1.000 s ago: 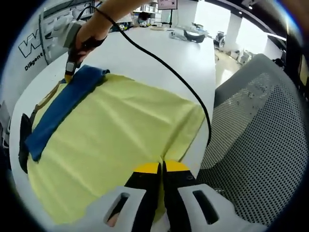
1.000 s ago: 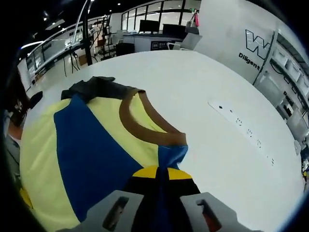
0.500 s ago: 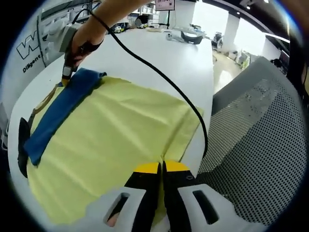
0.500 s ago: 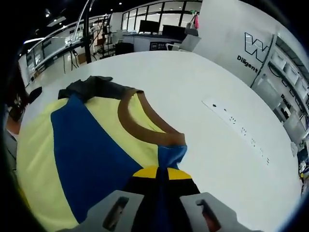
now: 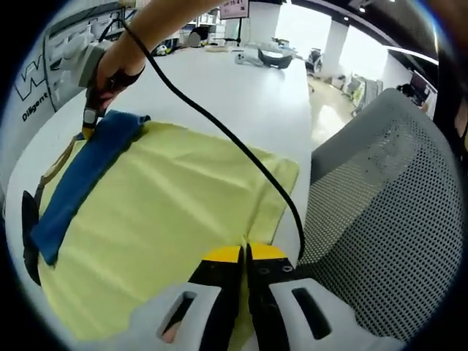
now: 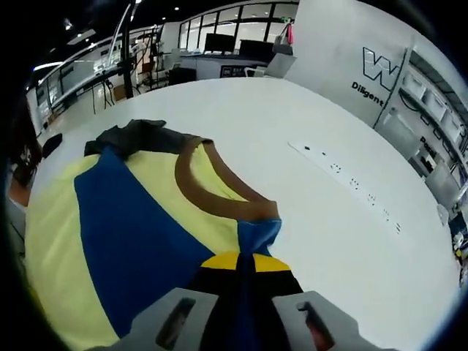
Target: Fold the garment on the visible template until the final outline fits inside the template.
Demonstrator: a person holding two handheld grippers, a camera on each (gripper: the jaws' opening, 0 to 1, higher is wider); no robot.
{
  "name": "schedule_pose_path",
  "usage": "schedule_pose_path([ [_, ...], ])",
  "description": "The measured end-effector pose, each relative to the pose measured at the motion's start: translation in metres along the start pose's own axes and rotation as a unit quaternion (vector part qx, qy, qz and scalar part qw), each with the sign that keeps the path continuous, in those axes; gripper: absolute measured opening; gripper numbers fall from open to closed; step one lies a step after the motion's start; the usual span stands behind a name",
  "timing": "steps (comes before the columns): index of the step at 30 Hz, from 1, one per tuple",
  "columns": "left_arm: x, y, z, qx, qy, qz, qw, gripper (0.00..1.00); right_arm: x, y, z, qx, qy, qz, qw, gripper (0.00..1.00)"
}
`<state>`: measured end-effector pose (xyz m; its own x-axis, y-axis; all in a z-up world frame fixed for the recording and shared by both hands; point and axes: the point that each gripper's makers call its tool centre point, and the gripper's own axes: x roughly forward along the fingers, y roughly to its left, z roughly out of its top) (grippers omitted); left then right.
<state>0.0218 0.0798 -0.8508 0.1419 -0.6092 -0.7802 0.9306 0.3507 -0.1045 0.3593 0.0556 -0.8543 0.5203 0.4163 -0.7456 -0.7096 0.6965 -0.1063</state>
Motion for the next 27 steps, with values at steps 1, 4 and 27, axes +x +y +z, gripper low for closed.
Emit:
schedule_pose_path([
  [1,0.0,0.001,-0.001,-0.017,0.004,-0.005,0.9998,0.03,-0.001,-0.001,0.0,-0.003,-0.001,0.0,1.0,0.0],
  [4,0.003,0.001,0.002,-0.035,-0.001,-0.005,0.9994,0.03,-0.002,-0.002,-0.002,-0.008,-0.006,-0.002,0.9999,0.0],
  [27,0.033,-0.016,0.035,-0.044,-0.027,-0.017,0.9985,0.03,-0.021,-0.036,-0.03,-0.029,-0.003,-0.019,0.9994,0.0],
])
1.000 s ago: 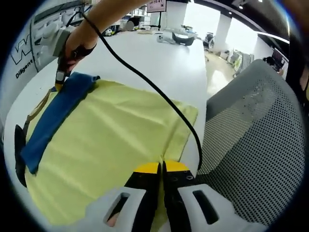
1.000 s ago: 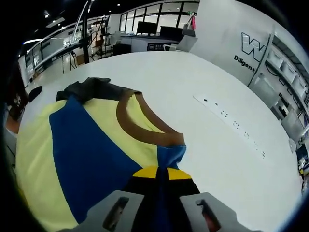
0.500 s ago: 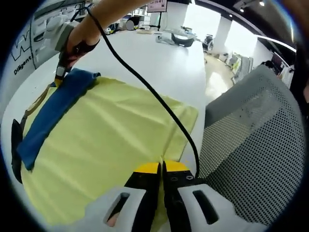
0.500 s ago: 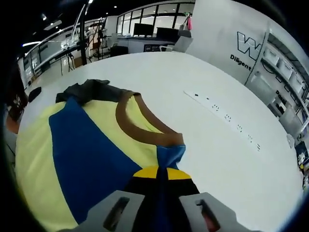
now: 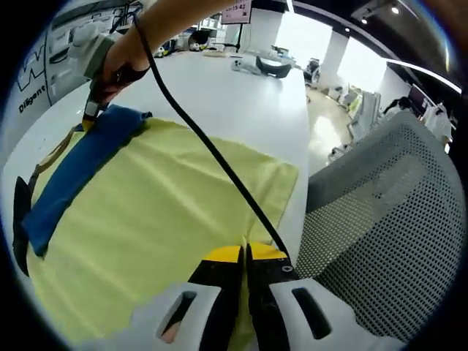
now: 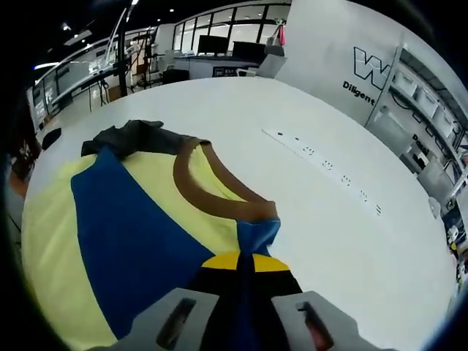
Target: Fold the garment on the visible template until the final outline fits inside the template.
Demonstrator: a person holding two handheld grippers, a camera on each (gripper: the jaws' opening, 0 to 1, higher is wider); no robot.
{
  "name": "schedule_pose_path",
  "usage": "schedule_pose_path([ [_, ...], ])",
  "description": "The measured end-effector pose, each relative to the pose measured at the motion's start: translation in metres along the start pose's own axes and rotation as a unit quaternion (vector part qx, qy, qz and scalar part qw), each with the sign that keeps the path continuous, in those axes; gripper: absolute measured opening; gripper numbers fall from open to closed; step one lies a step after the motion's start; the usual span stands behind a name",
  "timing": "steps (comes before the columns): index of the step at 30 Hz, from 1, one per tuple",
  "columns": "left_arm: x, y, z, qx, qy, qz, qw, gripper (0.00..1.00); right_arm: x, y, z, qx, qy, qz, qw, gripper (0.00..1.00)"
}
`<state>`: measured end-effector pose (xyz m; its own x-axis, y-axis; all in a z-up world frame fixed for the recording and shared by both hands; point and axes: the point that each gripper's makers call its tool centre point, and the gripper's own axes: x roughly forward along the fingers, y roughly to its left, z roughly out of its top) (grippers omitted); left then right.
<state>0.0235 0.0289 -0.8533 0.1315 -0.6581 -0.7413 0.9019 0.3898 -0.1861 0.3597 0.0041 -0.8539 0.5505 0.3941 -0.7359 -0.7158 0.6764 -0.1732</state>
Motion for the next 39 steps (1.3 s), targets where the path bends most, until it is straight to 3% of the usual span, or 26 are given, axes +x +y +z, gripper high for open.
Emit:
schedule_pose_path([
  [2,0.002,-0.001,0.005,-0.022,-0.008,-0.008,0.9997,0.03,0.0,-0.002,-0.001,-0.001,-0.001,-0.004,1.0,0.0],
  [10,0.011,-0.005,0.008,-0.013,-0.008,-0.009,0.9998,0.03,-0.004,-0.006,-0.005,0.001,0.001,-0.006,1.0,0.0],
  [16,0.017,-0.008,0.014,-0.032,-0.01,-0.022,0.9992,0.03,-0.007,-0.011,-0.011,-0.004,0.007,-0.01,0.9999,0.0],
  [20,0.022,-0.014,0.019,-0.009,-0.012,-0.022,0.9996,0.03,-0.009,-0.015,-0.013,-0.008,0.01,-0.013,0.9998,0.0],
  [25,0.026,-0.015,0.023,-0.008,-0.015,-0.023,0.9996,0.03,-0.011,-0.019,-0.017,-0.005,0.01,-0.017,0.9998,0.0],
  [26,0.028,-0.015,0.025,-0.009,-0.016,-0.023,0.9996,0.03,-0.01,-0.02,-0.016,-0.011,0.008,-0.016,0.9998,0.0],
  [27,0.031,-0.016,0.028,-0.003,-0.014,-0.023,0.9996,0.03,-0.01,-0.023,-0.017,-0.051,0.013,-0.015,0.9985,0.0],
  [28,0.033,-0.017,0.03,0.007,-0.014,-0.024,0.9996,0.03,-0.01,-0.023,-0.017,-0.055,0.015,-0.016,0.9983,0.0],
  [39,0.036,-0.02,0.033,-0.002,-0.023,-0.033,0.9992,0.03,-0.017,-0.031,-0.026,-0.032,0.023,-0.027,0.9989,0.0],
])
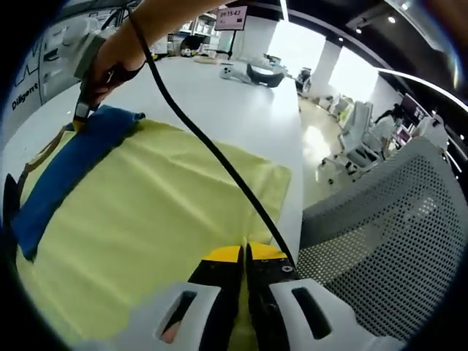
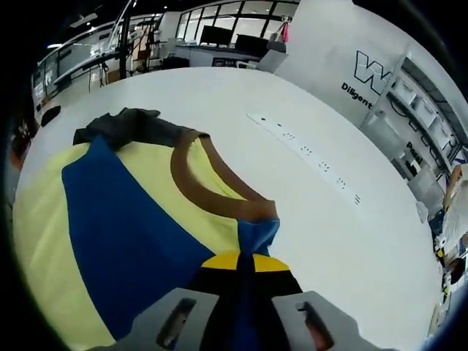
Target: Fold the garment on the visible template until the final outline fits inside the template.
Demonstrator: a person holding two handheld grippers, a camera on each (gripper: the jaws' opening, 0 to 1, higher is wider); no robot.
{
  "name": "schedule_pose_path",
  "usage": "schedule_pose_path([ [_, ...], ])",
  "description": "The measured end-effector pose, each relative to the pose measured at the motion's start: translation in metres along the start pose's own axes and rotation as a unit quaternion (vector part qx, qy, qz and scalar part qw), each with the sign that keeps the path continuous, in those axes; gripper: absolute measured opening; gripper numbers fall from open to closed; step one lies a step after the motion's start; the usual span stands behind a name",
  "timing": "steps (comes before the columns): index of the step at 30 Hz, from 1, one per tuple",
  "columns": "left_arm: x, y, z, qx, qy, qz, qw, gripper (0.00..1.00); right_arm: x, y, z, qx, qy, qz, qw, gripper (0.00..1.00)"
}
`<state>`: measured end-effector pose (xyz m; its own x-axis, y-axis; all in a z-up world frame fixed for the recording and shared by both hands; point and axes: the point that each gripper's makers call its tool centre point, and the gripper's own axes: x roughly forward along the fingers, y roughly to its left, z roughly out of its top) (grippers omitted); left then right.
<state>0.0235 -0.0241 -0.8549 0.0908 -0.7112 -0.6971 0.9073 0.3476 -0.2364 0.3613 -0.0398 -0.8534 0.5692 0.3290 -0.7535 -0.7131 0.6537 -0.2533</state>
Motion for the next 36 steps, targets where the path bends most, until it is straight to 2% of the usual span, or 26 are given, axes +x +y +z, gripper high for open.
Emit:
schedule_pose_path([
  [6,0.0,0.001,0.0,-0.016,-0.005,0.001,0.9999,0.03,0.0,-0.001,0.0,0.02,-0.001,-0.001,0.9998,0.0],
  [7,-0.001,0.001,0.0,-0.026,-0.008,0.001,0.9996,0.03,0.0,-0.001,-0.001,0.039,-0.005,0.001,0.9992,0.0],
  [13,-0.002,-0.002,0.0,-0.022,-0.013,0.001,0.9997,0.0,-0.001,-0.001,0.0,0.045,-0.005,-0.004,0.999,0.0],
  [14,-0.002,-0.002,0.0,-0.022,-0.013,0.002,0.9997,0.0,-0.001,-0.002,0.0,0.046,-0.004,-0.006,0.9989,0.03],
  [17,-0.007,-0.004,0.003,-0.017,-0.019,-0.001,0.9997,0.0,-0.006,-0.007,0.011,0.066,-0.035,-0.022,0.997,0.07],
  [20,-0.014,-0.004,0.007,-0.022,-0.027,-0.003,0.9994,0.02,-0.012,-0.013,0.013,0.074,-0.039,-0.034,0.9959,0.11],
  [21,-0.021,-0.003,0.01,-0.032,-0.031,0.002,0.999,0.05,-0.015,-0.007,0.024,0.095,-0.069,-0.018,0.993,0.14],
  [25,-0.036,-0.002,0.019,-0.046,-0.06,-0.002,0.9972,0.08,-0.019,-0.011,0.025,0.097,-0.066,-0.035,0.9925,0.16],
  [26,-0.04,-0.001,0.022,-0.054,-0.069,-0.002,0.9962,0.09,-0.02,-0.011,0.026,0.116,-0.071,-0.038,0.99,0.16],
  [27,-0.044,0.002,0.022,-0.055,-0.072,0.001,0.9959,0.09,-0.022,-0.007,0.029,0.157,-0.085,-0.029,0.9836,0.17],
  [31,-0.054,0.013,0.02,-0.069,-0.081,0.017,0.9942,0.1,-0.029,-0.008,0.029,0.148,-0.08,-0.043,0.9847,0.2],
  [32,-0.057,0.017,0.019,-0.076,-0.085,0.023,0.9932,0.1,-0.032,-0.008,0.032,0.17,-0.089,-0.045,0.9805,0.2],
  [36,-0.068,0.036,0.015,-0.101,-0.1,0.052,0.9885,0.09,-0.039,-0.002,0.033,0.183,-0.095,-0.042,0.9776,0.2],
])
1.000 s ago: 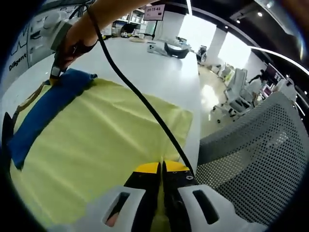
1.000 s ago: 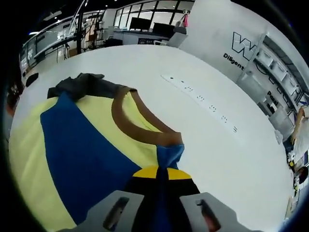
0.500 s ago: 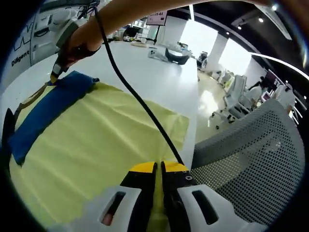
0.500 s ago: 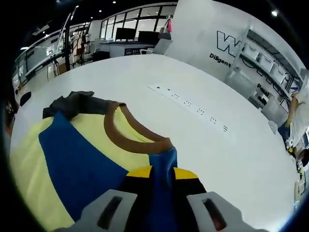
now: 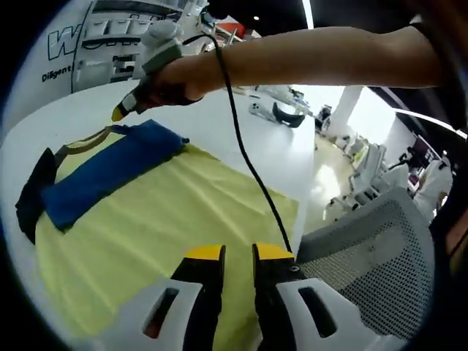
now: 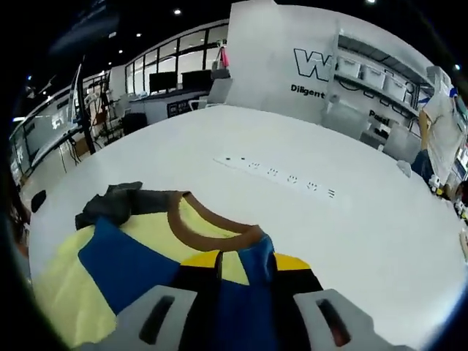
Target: Fold the garment on the visible template until the final outline fits inside the template.
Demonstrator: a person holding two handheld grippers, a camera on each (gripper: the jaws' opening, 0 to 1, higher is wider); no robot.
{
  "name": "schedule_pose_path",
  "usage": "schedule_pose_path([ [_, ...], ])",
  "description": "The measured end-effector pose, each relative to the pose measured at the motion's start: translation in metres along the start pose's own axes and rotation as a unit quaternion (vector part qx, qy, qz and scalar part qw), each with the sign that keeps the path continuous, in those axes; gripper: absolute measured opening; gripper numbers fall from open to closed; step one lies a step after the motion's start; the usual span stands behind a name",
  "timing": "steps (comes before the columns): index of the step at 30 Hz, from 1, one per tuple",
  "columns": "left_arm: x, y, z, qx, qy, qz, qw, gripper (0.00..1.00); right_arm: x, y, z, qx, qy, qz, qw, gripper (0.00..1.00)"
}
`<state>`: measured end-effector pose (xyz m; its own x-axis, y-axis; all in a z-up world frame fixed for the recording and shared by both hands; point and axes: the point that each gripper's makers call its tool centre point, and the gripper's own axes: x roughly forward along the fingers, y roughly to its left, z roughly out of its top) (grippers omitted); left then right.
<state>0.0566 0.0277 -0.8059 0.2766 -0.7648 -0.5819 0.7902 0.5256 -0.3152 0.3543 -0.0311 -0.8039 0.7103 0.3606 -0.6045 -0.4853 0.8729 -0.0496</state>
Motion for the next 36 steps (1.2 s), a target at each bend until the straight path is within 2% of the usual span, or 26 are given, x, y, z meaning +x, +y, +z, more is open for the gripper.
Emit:
schedule_pose_path([
  [2,-0.004,0.009,0.002,-0.003,-0.013,0.014,0.9998,0.09,-0.004,0.004,0.0,0.002,-0.001,-0.001,1.0,0.21],
  [4,-0.011,0.018,0.003,-0.011,-0.021,0.026,0.9994,0.09,-0.009,0.005,0.002,-0.014,-0.011,-0.004,0.9998,0.23],
  [6,-0.013,0.023,0.005,-0.005,-0.027,0.031,0.9991,0.1,-0.011,0.008,0.008,-0.005,-0.035,0.005,0.9994,0.24],
  [7,-0.017,0.03,0.009,-0.011,-0.042,0.043,0.9981,0.1,-0.014,0.008,0.006,0.009,-0.032,0.0,0.9994,0.24],
  [8,-0.018,0.031,0.01,-0.011,-0.045,0.045,0.9979,0.1,-0.015,0.009,0.006,0.007,-0.033,-0.001,0.9994,0.24],
  [10,-0.022,0.038,0.013,-0.015,-0.054,0.053,0.997,0.1,-0.02,0.013,0.009,-0.016,-0.036,-0.005,0.9992,0.24],
  [12,-0.024,0.044,0.016,-0.016,-0.061,0.064,0.996,0.08,-0.024,0.015,0.01,-0.017,-0.039,-0.007,0.9991,0.24],
  [15,-0.027,0.05,0.018,-0.024,-0.072,0.066,0.9949,0.05,-0.032,0.019,0.014,0.01,-0.058,-0.013,0.9982,0.24],
  [20,-0.034,0.064,0.022,-0.024,-0.089,0.093,0.9914,0.05,-0.043,0.03,0.011,0.003,-0.068,-0.021,0.9974,0.23],
  [23,-0.037,0.072,0.02,-0.032,-0.089,0.103,0.9902,0.05,-0.046,0.037,0.008,0.005,-0.079,-0.024,0.9966,0.24],
  [26,-0.041,0.08,0.02,-0.037,-0.095,0.117,0.9879,0.05,-0.046,0.046,0.0,0.006,-0.082,-0.017,0.9965,0.23],
  [30,-0.045,0.09,0.021,-0.044,-0.101,0.132,0.9851,0.05,-0.048,0.058,-0.009,0.003,-0.075,-0.008,0.9971,0.23],
  [36,-0.052,0.11,0.021,-0.045,-0.105,0.165,0.9797,0.05,-0.056,0.07,-0.019,0.022,-0.071,-0.002,0.9972,0.23],
])
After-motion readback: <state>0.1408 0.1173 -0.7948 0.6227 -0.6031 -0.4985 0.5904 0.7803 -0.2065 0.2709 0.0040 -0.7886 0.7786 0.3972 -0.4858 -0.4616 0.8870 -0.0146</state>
